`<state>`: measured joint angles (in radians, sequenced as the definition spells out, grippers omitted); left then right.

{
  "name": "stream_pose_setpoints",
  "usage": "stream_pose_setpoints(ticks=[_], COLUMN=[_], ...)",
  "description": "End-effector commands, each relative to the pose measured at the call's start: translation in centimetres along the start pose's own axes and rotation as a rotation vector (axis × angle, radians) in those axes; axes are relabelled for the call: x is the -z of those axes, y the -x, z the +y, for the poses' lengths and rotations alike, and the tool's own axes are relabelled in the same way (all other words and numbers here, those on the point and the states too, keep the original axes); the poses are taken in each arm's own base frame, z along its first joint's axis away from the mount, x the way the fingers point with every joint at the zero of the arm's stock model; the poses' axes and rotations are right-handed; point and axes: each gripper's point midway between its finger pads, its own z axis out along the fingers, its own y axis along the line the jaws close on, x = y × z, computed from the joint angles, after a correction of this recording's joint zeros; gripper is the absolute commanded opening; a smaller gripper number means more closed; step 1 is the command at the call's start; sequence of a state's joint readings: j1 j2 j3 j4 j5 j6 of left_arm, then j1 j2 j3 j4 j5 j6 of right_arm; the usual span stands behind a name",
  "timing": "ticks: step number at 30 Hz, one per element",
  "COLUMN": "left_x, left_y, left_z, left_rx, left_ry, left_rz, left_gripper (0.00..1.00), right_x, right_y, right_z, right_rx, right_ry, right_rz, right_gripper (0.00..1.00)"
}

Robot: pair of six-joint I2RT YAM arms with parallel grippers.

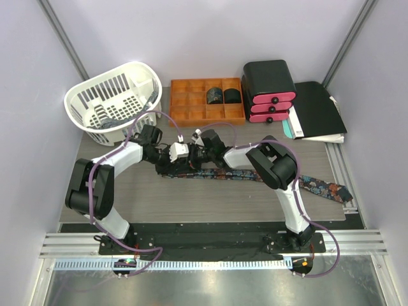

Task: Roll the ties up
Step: Roll the tie at the center of the board.

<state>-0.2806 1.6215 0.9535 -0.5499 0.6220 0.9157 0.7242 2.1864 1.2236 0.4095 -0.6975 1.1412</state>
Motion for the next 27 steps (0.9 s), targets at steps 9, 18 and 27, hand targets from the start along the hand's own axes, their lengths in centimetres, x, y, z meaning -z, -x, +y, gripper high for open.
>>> stream_pose_setpoints(ticks=[9, 18, 27], left_x=[0.9, 4.2, 3.7], left_y=[3.3, 1.1, -0.7], left_z=[0.9, 2.0, 0.9], left_rx=[-0.032, -0.037, -0.079], left_ry=[0.030, 0.053, -0.003], left_rz=[-0.106, -0.069, -0.040], left_gripper=[0.32, 0.61, 0.70], right_x=[-0.3, 1.0, 1.6], right_y=[0.5, 1.1, 1.5], right_z=[-0.1, -0.6, -0.8], right_rx=[0.010, 0.052, 0.080], right_ry=[0.021, -0.022, -0.041], right_rz=[-0.013, -0.016, -0.015], right_gripper=[0.17, 0.01, 0.01])
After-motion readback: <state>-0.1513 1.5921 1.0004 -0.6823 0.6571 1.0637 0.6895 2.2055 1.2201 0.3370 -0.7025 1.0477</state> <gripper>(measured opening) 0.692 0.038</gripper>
